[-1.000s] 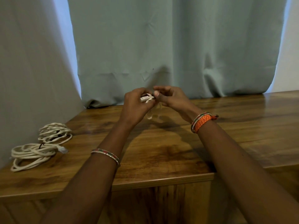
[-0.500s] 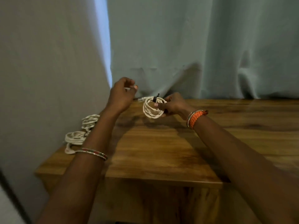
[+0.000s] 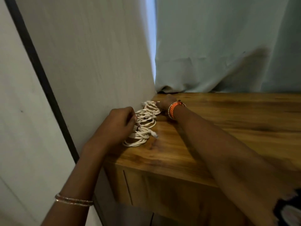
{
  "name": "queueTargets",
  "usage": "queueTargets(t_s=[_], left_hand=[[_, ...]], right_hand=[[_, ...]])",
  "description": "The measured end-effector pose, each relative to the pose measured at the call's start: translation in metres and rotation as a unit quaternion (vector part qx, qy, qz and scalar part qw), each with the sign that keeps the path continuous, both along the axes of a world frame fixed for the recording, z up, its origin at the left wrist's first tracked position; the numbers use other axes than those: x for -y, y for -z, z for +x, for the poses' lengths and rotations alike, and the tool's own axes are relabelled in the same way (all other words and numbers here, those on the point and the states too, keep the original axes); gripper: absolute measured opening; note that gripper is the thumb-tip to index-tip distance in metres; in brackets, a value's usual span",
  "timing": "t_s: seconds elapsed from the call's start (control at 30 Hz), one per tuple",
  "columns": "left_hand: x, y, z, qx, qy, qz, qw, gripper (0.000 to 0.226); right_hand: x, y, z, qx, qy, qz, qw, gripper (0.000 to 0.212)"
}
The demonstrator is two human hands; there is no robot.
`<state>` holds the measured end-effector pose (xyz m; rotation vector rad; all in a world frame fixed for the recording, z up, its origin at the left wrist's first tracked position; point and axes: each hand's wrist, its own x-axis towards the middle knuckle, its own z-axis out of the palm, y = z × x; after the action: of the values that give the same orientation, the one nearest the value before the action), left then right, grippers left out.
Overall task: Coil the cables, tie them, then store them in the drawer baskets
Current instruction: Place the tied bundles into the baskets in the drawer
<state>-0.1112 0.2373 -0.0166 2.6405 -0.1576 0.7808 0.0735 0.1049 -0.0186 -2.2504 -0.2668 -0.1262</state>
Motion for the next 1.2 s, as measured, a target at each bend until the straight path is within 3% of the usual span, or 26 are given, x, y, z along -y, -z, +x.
queueTargets(t_s=[0.1, 0.17, 0.23, 0.3, 0.4, 0.53, 0.63, 0.73, 0.87, 1.0, 1.07, 1.2], left_hand=[[0.005, 0.008, -0.005, -0.053, 0.05, 0.009, 0.997, 0.018], [0.008, 0.013, -0.009, -0.105, 0.07, 0.042, 0.991, 0.025], [0.008, 0.015, -0.013, -0.139, 0.08, 0.069, 0.985, 0.034], [0.008, 0.017, -0.017, -0.148, 0.082, 0.072, 0.983, 0.037], [0.007, 0.022, -0.019, -0.131, 0.069, 0.058, 0.987, 0.024], [0.01, 0.031, -0.02, -0.109, 0.056, 0.088, 0.989, 0.009], [0.017, 0.03, -0.027, -0.089, 0.029, 0.154, 0.984, 0.011], [0.023, 0.032, -0.037, -0.074, -0.033, 0.241, 0.967, 0.027], [0.031, 0.028, -0.052, -0.05, -0.053, 0.279, 0.958, 0.026], [0.057, 0.004, -0.065, 0.017, 0.024, 0.218, 0.975, 0.023], [0.078, -0.005, -0.064, 0.076, 0.092, 0.191, 0.974, 0.024], [0.148, -0.006, -0.043, 0.099, 0.188, 0.169, 0.963, 0.025]], right_hand=[[0.005, -0.004, -0.001, 0.057, -0.029, -0.031, 0.997, 0.041], [0.009, -0.009, -0.008, 0.188, -0.021, -0.044, 0.981, 0.035], [0.013, -0.013, -0.026, 0.256, -0.137, -0.04, 0.956, 0.027], [0.018, -0.015, -0.048, 0.228, -0.277, -0.12, 0.926, 0.026], [0.024, -0.003, -0.061, 0.223, -0.35, -0.242, 0.877, 0.032], [0.027, 0.011, -0.071, 0.234, -0.307, -0.253, 0.887, 0.046], [0.025, 0.017, -0.081, 0.241, -0.271, -0.25, 0.898, 0.031], [0.03, 0.018, -0.091, 0.321, -0.21, -0.302, 0.873, 0.015], [0.06, 0.021, -0.114, 0.339, -0.215, -0.307, 0.863, 0.018], [0.109, 0.012, -0.149, 0.355, -0.208, -0.247, 0.877, 0.016], [0.141, -0.001, -0.165, 0.369, -0.168, -0.243, 0.881, 0.014], [0.229, -0.018, -0.201, 0.34, -0.039, -0.301, 0.89, 0.026]])
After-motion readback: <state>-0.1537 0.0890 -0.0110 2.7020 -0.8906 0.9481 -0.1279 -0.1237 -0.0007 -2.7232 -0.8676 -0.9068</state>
